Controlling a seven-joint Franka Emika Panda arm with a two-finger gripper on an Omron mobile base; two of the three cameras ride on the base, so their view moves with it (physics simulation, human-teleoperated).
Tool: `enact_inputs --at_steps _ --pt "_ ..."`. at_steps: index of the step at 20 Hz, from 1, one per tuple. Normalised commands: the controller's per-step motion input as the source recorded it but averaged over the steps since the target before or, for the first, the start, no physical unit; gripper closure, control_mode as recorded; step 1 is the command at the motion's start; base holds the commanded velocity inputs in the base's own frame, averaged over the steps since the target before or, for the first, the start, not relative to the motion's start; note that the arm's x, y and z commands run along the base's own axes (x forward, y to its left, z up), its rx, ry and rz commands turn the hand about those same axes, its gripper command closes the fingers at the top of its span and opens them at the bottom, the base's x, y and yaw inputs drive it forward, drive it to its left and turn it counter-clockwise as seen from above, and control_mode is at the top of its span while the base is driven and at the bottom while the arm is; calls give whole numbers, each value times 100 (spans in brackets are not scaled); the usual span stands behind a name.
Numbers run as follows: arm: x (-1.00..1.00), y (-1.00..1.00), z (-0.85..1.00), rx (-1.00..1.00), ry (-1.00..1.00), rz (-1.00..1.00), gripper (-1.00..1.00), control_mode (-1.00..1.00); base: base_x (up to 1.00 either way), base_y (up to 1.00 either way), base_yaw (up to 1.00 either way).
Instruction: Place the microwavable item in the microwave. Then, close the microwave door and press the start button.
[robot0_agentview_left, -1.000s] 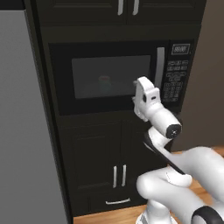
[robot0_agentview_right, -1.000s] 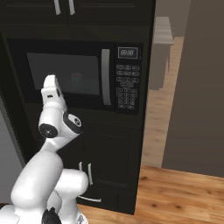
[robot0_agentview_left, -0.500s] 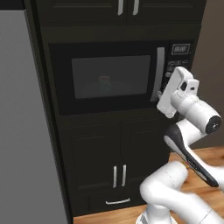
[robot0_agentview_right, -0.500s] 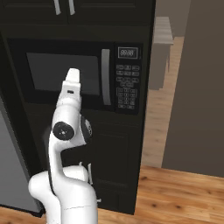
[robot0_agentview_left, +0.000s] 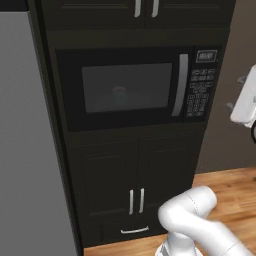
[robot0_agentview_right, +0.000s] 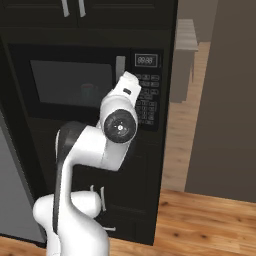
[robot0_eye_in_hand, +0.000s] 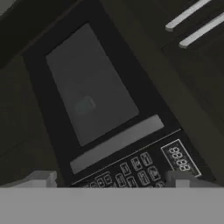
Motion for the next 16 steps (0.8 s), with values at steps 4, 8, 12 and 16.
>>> enact_inputs --at_steps 4,8,12,16 --pt "-17 -51 -100 9 8 0 -100 -100 0 0 0" --pt "7 1 -96 2 0 0 -100 -100 0 0 0" --pt "42 32 -75 1 0 0 -100 -100 0 0 0" --pt "49 15 -51 5 1 0 -100 -100 0 0 0"
